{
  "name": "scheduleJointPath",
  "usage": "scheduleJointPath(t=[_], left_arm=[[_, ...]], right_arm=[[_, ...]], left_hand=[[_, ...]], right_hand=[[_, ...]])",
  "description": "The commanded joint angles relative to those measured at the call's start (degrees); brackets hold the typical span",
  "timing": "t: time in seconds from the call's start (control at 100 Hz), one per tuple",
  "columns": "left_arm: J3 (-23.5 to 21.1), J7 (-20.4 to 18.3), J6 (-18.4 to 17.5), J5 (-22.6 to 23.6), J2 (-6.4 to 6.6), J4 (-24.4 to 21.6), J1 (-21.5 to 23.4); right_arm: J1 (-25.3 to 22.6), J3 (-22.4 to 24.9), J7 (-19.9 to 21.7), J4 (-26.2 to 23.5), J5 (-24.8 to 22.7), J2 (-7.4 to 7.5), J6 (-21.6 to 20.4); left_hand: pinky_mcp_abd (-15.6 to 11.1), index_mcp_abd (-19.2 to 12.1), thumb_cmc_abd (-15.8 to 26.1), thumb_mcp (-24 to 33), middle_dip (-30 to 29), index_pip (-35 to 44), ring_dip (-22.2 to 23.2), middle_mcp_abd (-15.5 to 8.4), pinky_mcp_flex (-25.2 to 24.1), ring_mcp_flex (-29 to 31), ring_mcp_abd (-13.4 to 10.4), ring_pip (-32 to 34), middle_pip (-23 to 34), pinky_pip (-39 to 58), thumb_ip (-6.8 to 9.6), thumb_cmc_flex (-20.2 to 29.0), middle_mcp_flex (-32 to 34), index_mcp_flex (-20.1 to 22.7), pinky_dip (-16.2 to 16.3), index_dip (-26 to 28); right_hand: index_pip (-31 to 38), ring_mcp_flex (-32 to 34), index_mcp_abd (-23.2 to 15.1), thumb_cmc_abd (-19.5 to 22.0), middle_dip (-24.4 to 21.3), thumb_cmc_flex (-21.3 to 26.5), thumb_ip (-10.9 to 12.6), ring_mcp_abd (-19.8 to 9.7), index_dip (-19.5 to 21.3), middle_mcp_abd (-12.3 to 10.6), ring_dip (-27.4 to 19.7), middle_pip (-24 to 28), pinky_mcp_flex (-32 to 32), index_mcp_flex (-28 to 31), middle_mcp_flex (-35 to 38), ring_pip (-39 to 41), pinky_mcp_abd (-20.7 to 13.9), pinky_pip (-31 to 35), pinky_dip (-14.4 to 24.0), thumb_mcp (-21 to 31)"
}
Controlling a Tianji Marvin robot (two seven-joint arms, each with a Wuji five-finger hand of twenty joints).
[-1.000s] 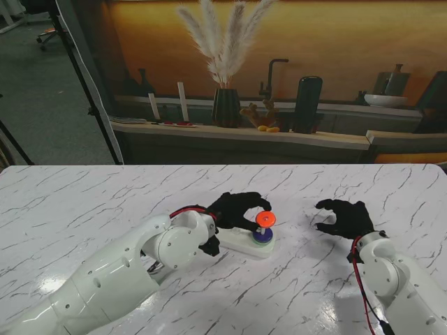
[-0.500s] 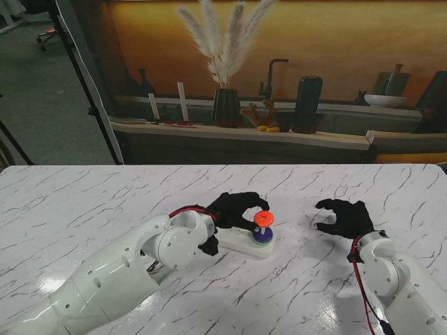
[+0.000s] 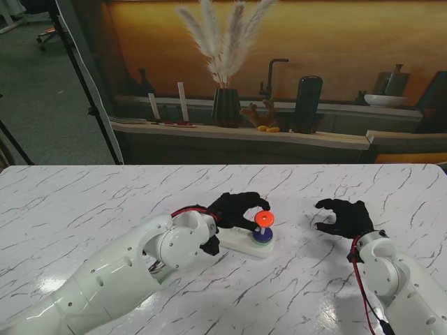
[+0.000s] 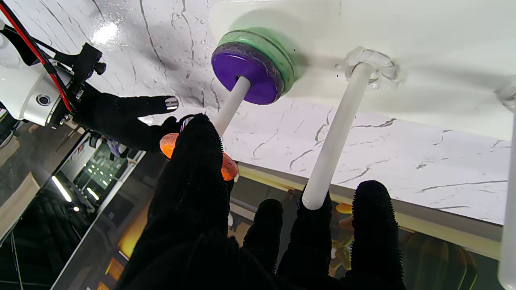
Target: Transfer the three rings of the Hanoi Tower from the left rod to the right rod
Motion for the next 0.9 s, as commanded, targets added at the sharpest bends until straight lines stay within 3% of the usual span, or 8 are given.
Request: scheduleJointPath(t=[0.0, 0.39, 0.58, 0.89], left_arm=[[0.30, -0.75, -1.04, -0.06, -0.41, 0.50, -0.14], [0.49, -0.50, -1.39, 1.14, -0.30, 0.81, -0.17], [0.43, -0.17, -1.93, 1.71, -0.27, 0.95, -0.07], [0.20, 0.32, -2.44, 1.72, -0.35, 1.10, 0.08]], right_arm=[[-0.37, -0.10, -0.03, -0.28, -0.03, -0.25, -0.09], [-0.39, -0.05, 0.03, -0.36, -0.12, -0.23, -0.05], [-0.34, -0.09, -0.01, -0.34, -0.18, -0.22, -0.11], [-0.29, -0.19, 0.03, -0.36, -0.19, -0.22, -0.08]], left_hand=[[1.90, -0.48, 2.01, 2.77, 0.85, 3.96, 0.92, 0.79, -0.01, 0.75, 0.83, 1.65, 0.93, 3.15, 0.66, 3.54, 0.62, 2.85, 1.24, 0.57], [1.53, 0.69, 2.47, 2.72, 0.72, 0.13, 2.16, 0.73, -1.25, -0.49, 0.06, 1.60, 0.86, 2.53, 1.46, 2.21, 0.10, 3.56, 1.55, -4.78], [1.31, 2.34, -1.22, 3.46, 0.47, -4.28, 1.42, 0.93, -2.11, -1.51, -0.03, -0.16, 0.12, 0.46, 3.05, 1.25, -0.97, 1.39, 1.15, -11.00], [1.23, 2.72, -4.82, 4.49, 0.28, -6.78, 0.32, 1.08, -3.28, -2.93, -0.05, -2.38, -0.87, -2.53, 3.49, -1.57, -1.53, 1.40, 0.31, -12.75]], right_hand=[[0.87, 0.21, 0.23, -1.34, 0.11, -0.05, 1.41, -0.62, 0.49, -0.53, 0.28, 1.18, -0.32, 1.26, 1.65, 0.70, 5.61, 1.28, -0.11, 0.80], [0.89, 0.22, 0.21, -1.37, 0.09, -0.04, 1.41, -0.57, 0.49, -0.52, 0.28, 1.16, -0.30, 1.28, 1.58, 0.70, 5.66, 1.31, -0.11, 0.79], [0.87, 0.23, 0.22, -1.35, 0.10, -0.08, 1.41, -0.59, 0.48, -0.56, 0.28, 1.17, -0.31, 1.22, 1.62, 0.70, 5.64, 1.31, -0.11, 0.77], [0.92, 0.24, 0.25, -1.43, 0.09, -0.02, 1.41, -0.55, 0.49, -0.56, 0.27, 1.16, -0.26, 1.33, 1.62, 0.69, 5.66, 1.37, -0.10, 0.84]])
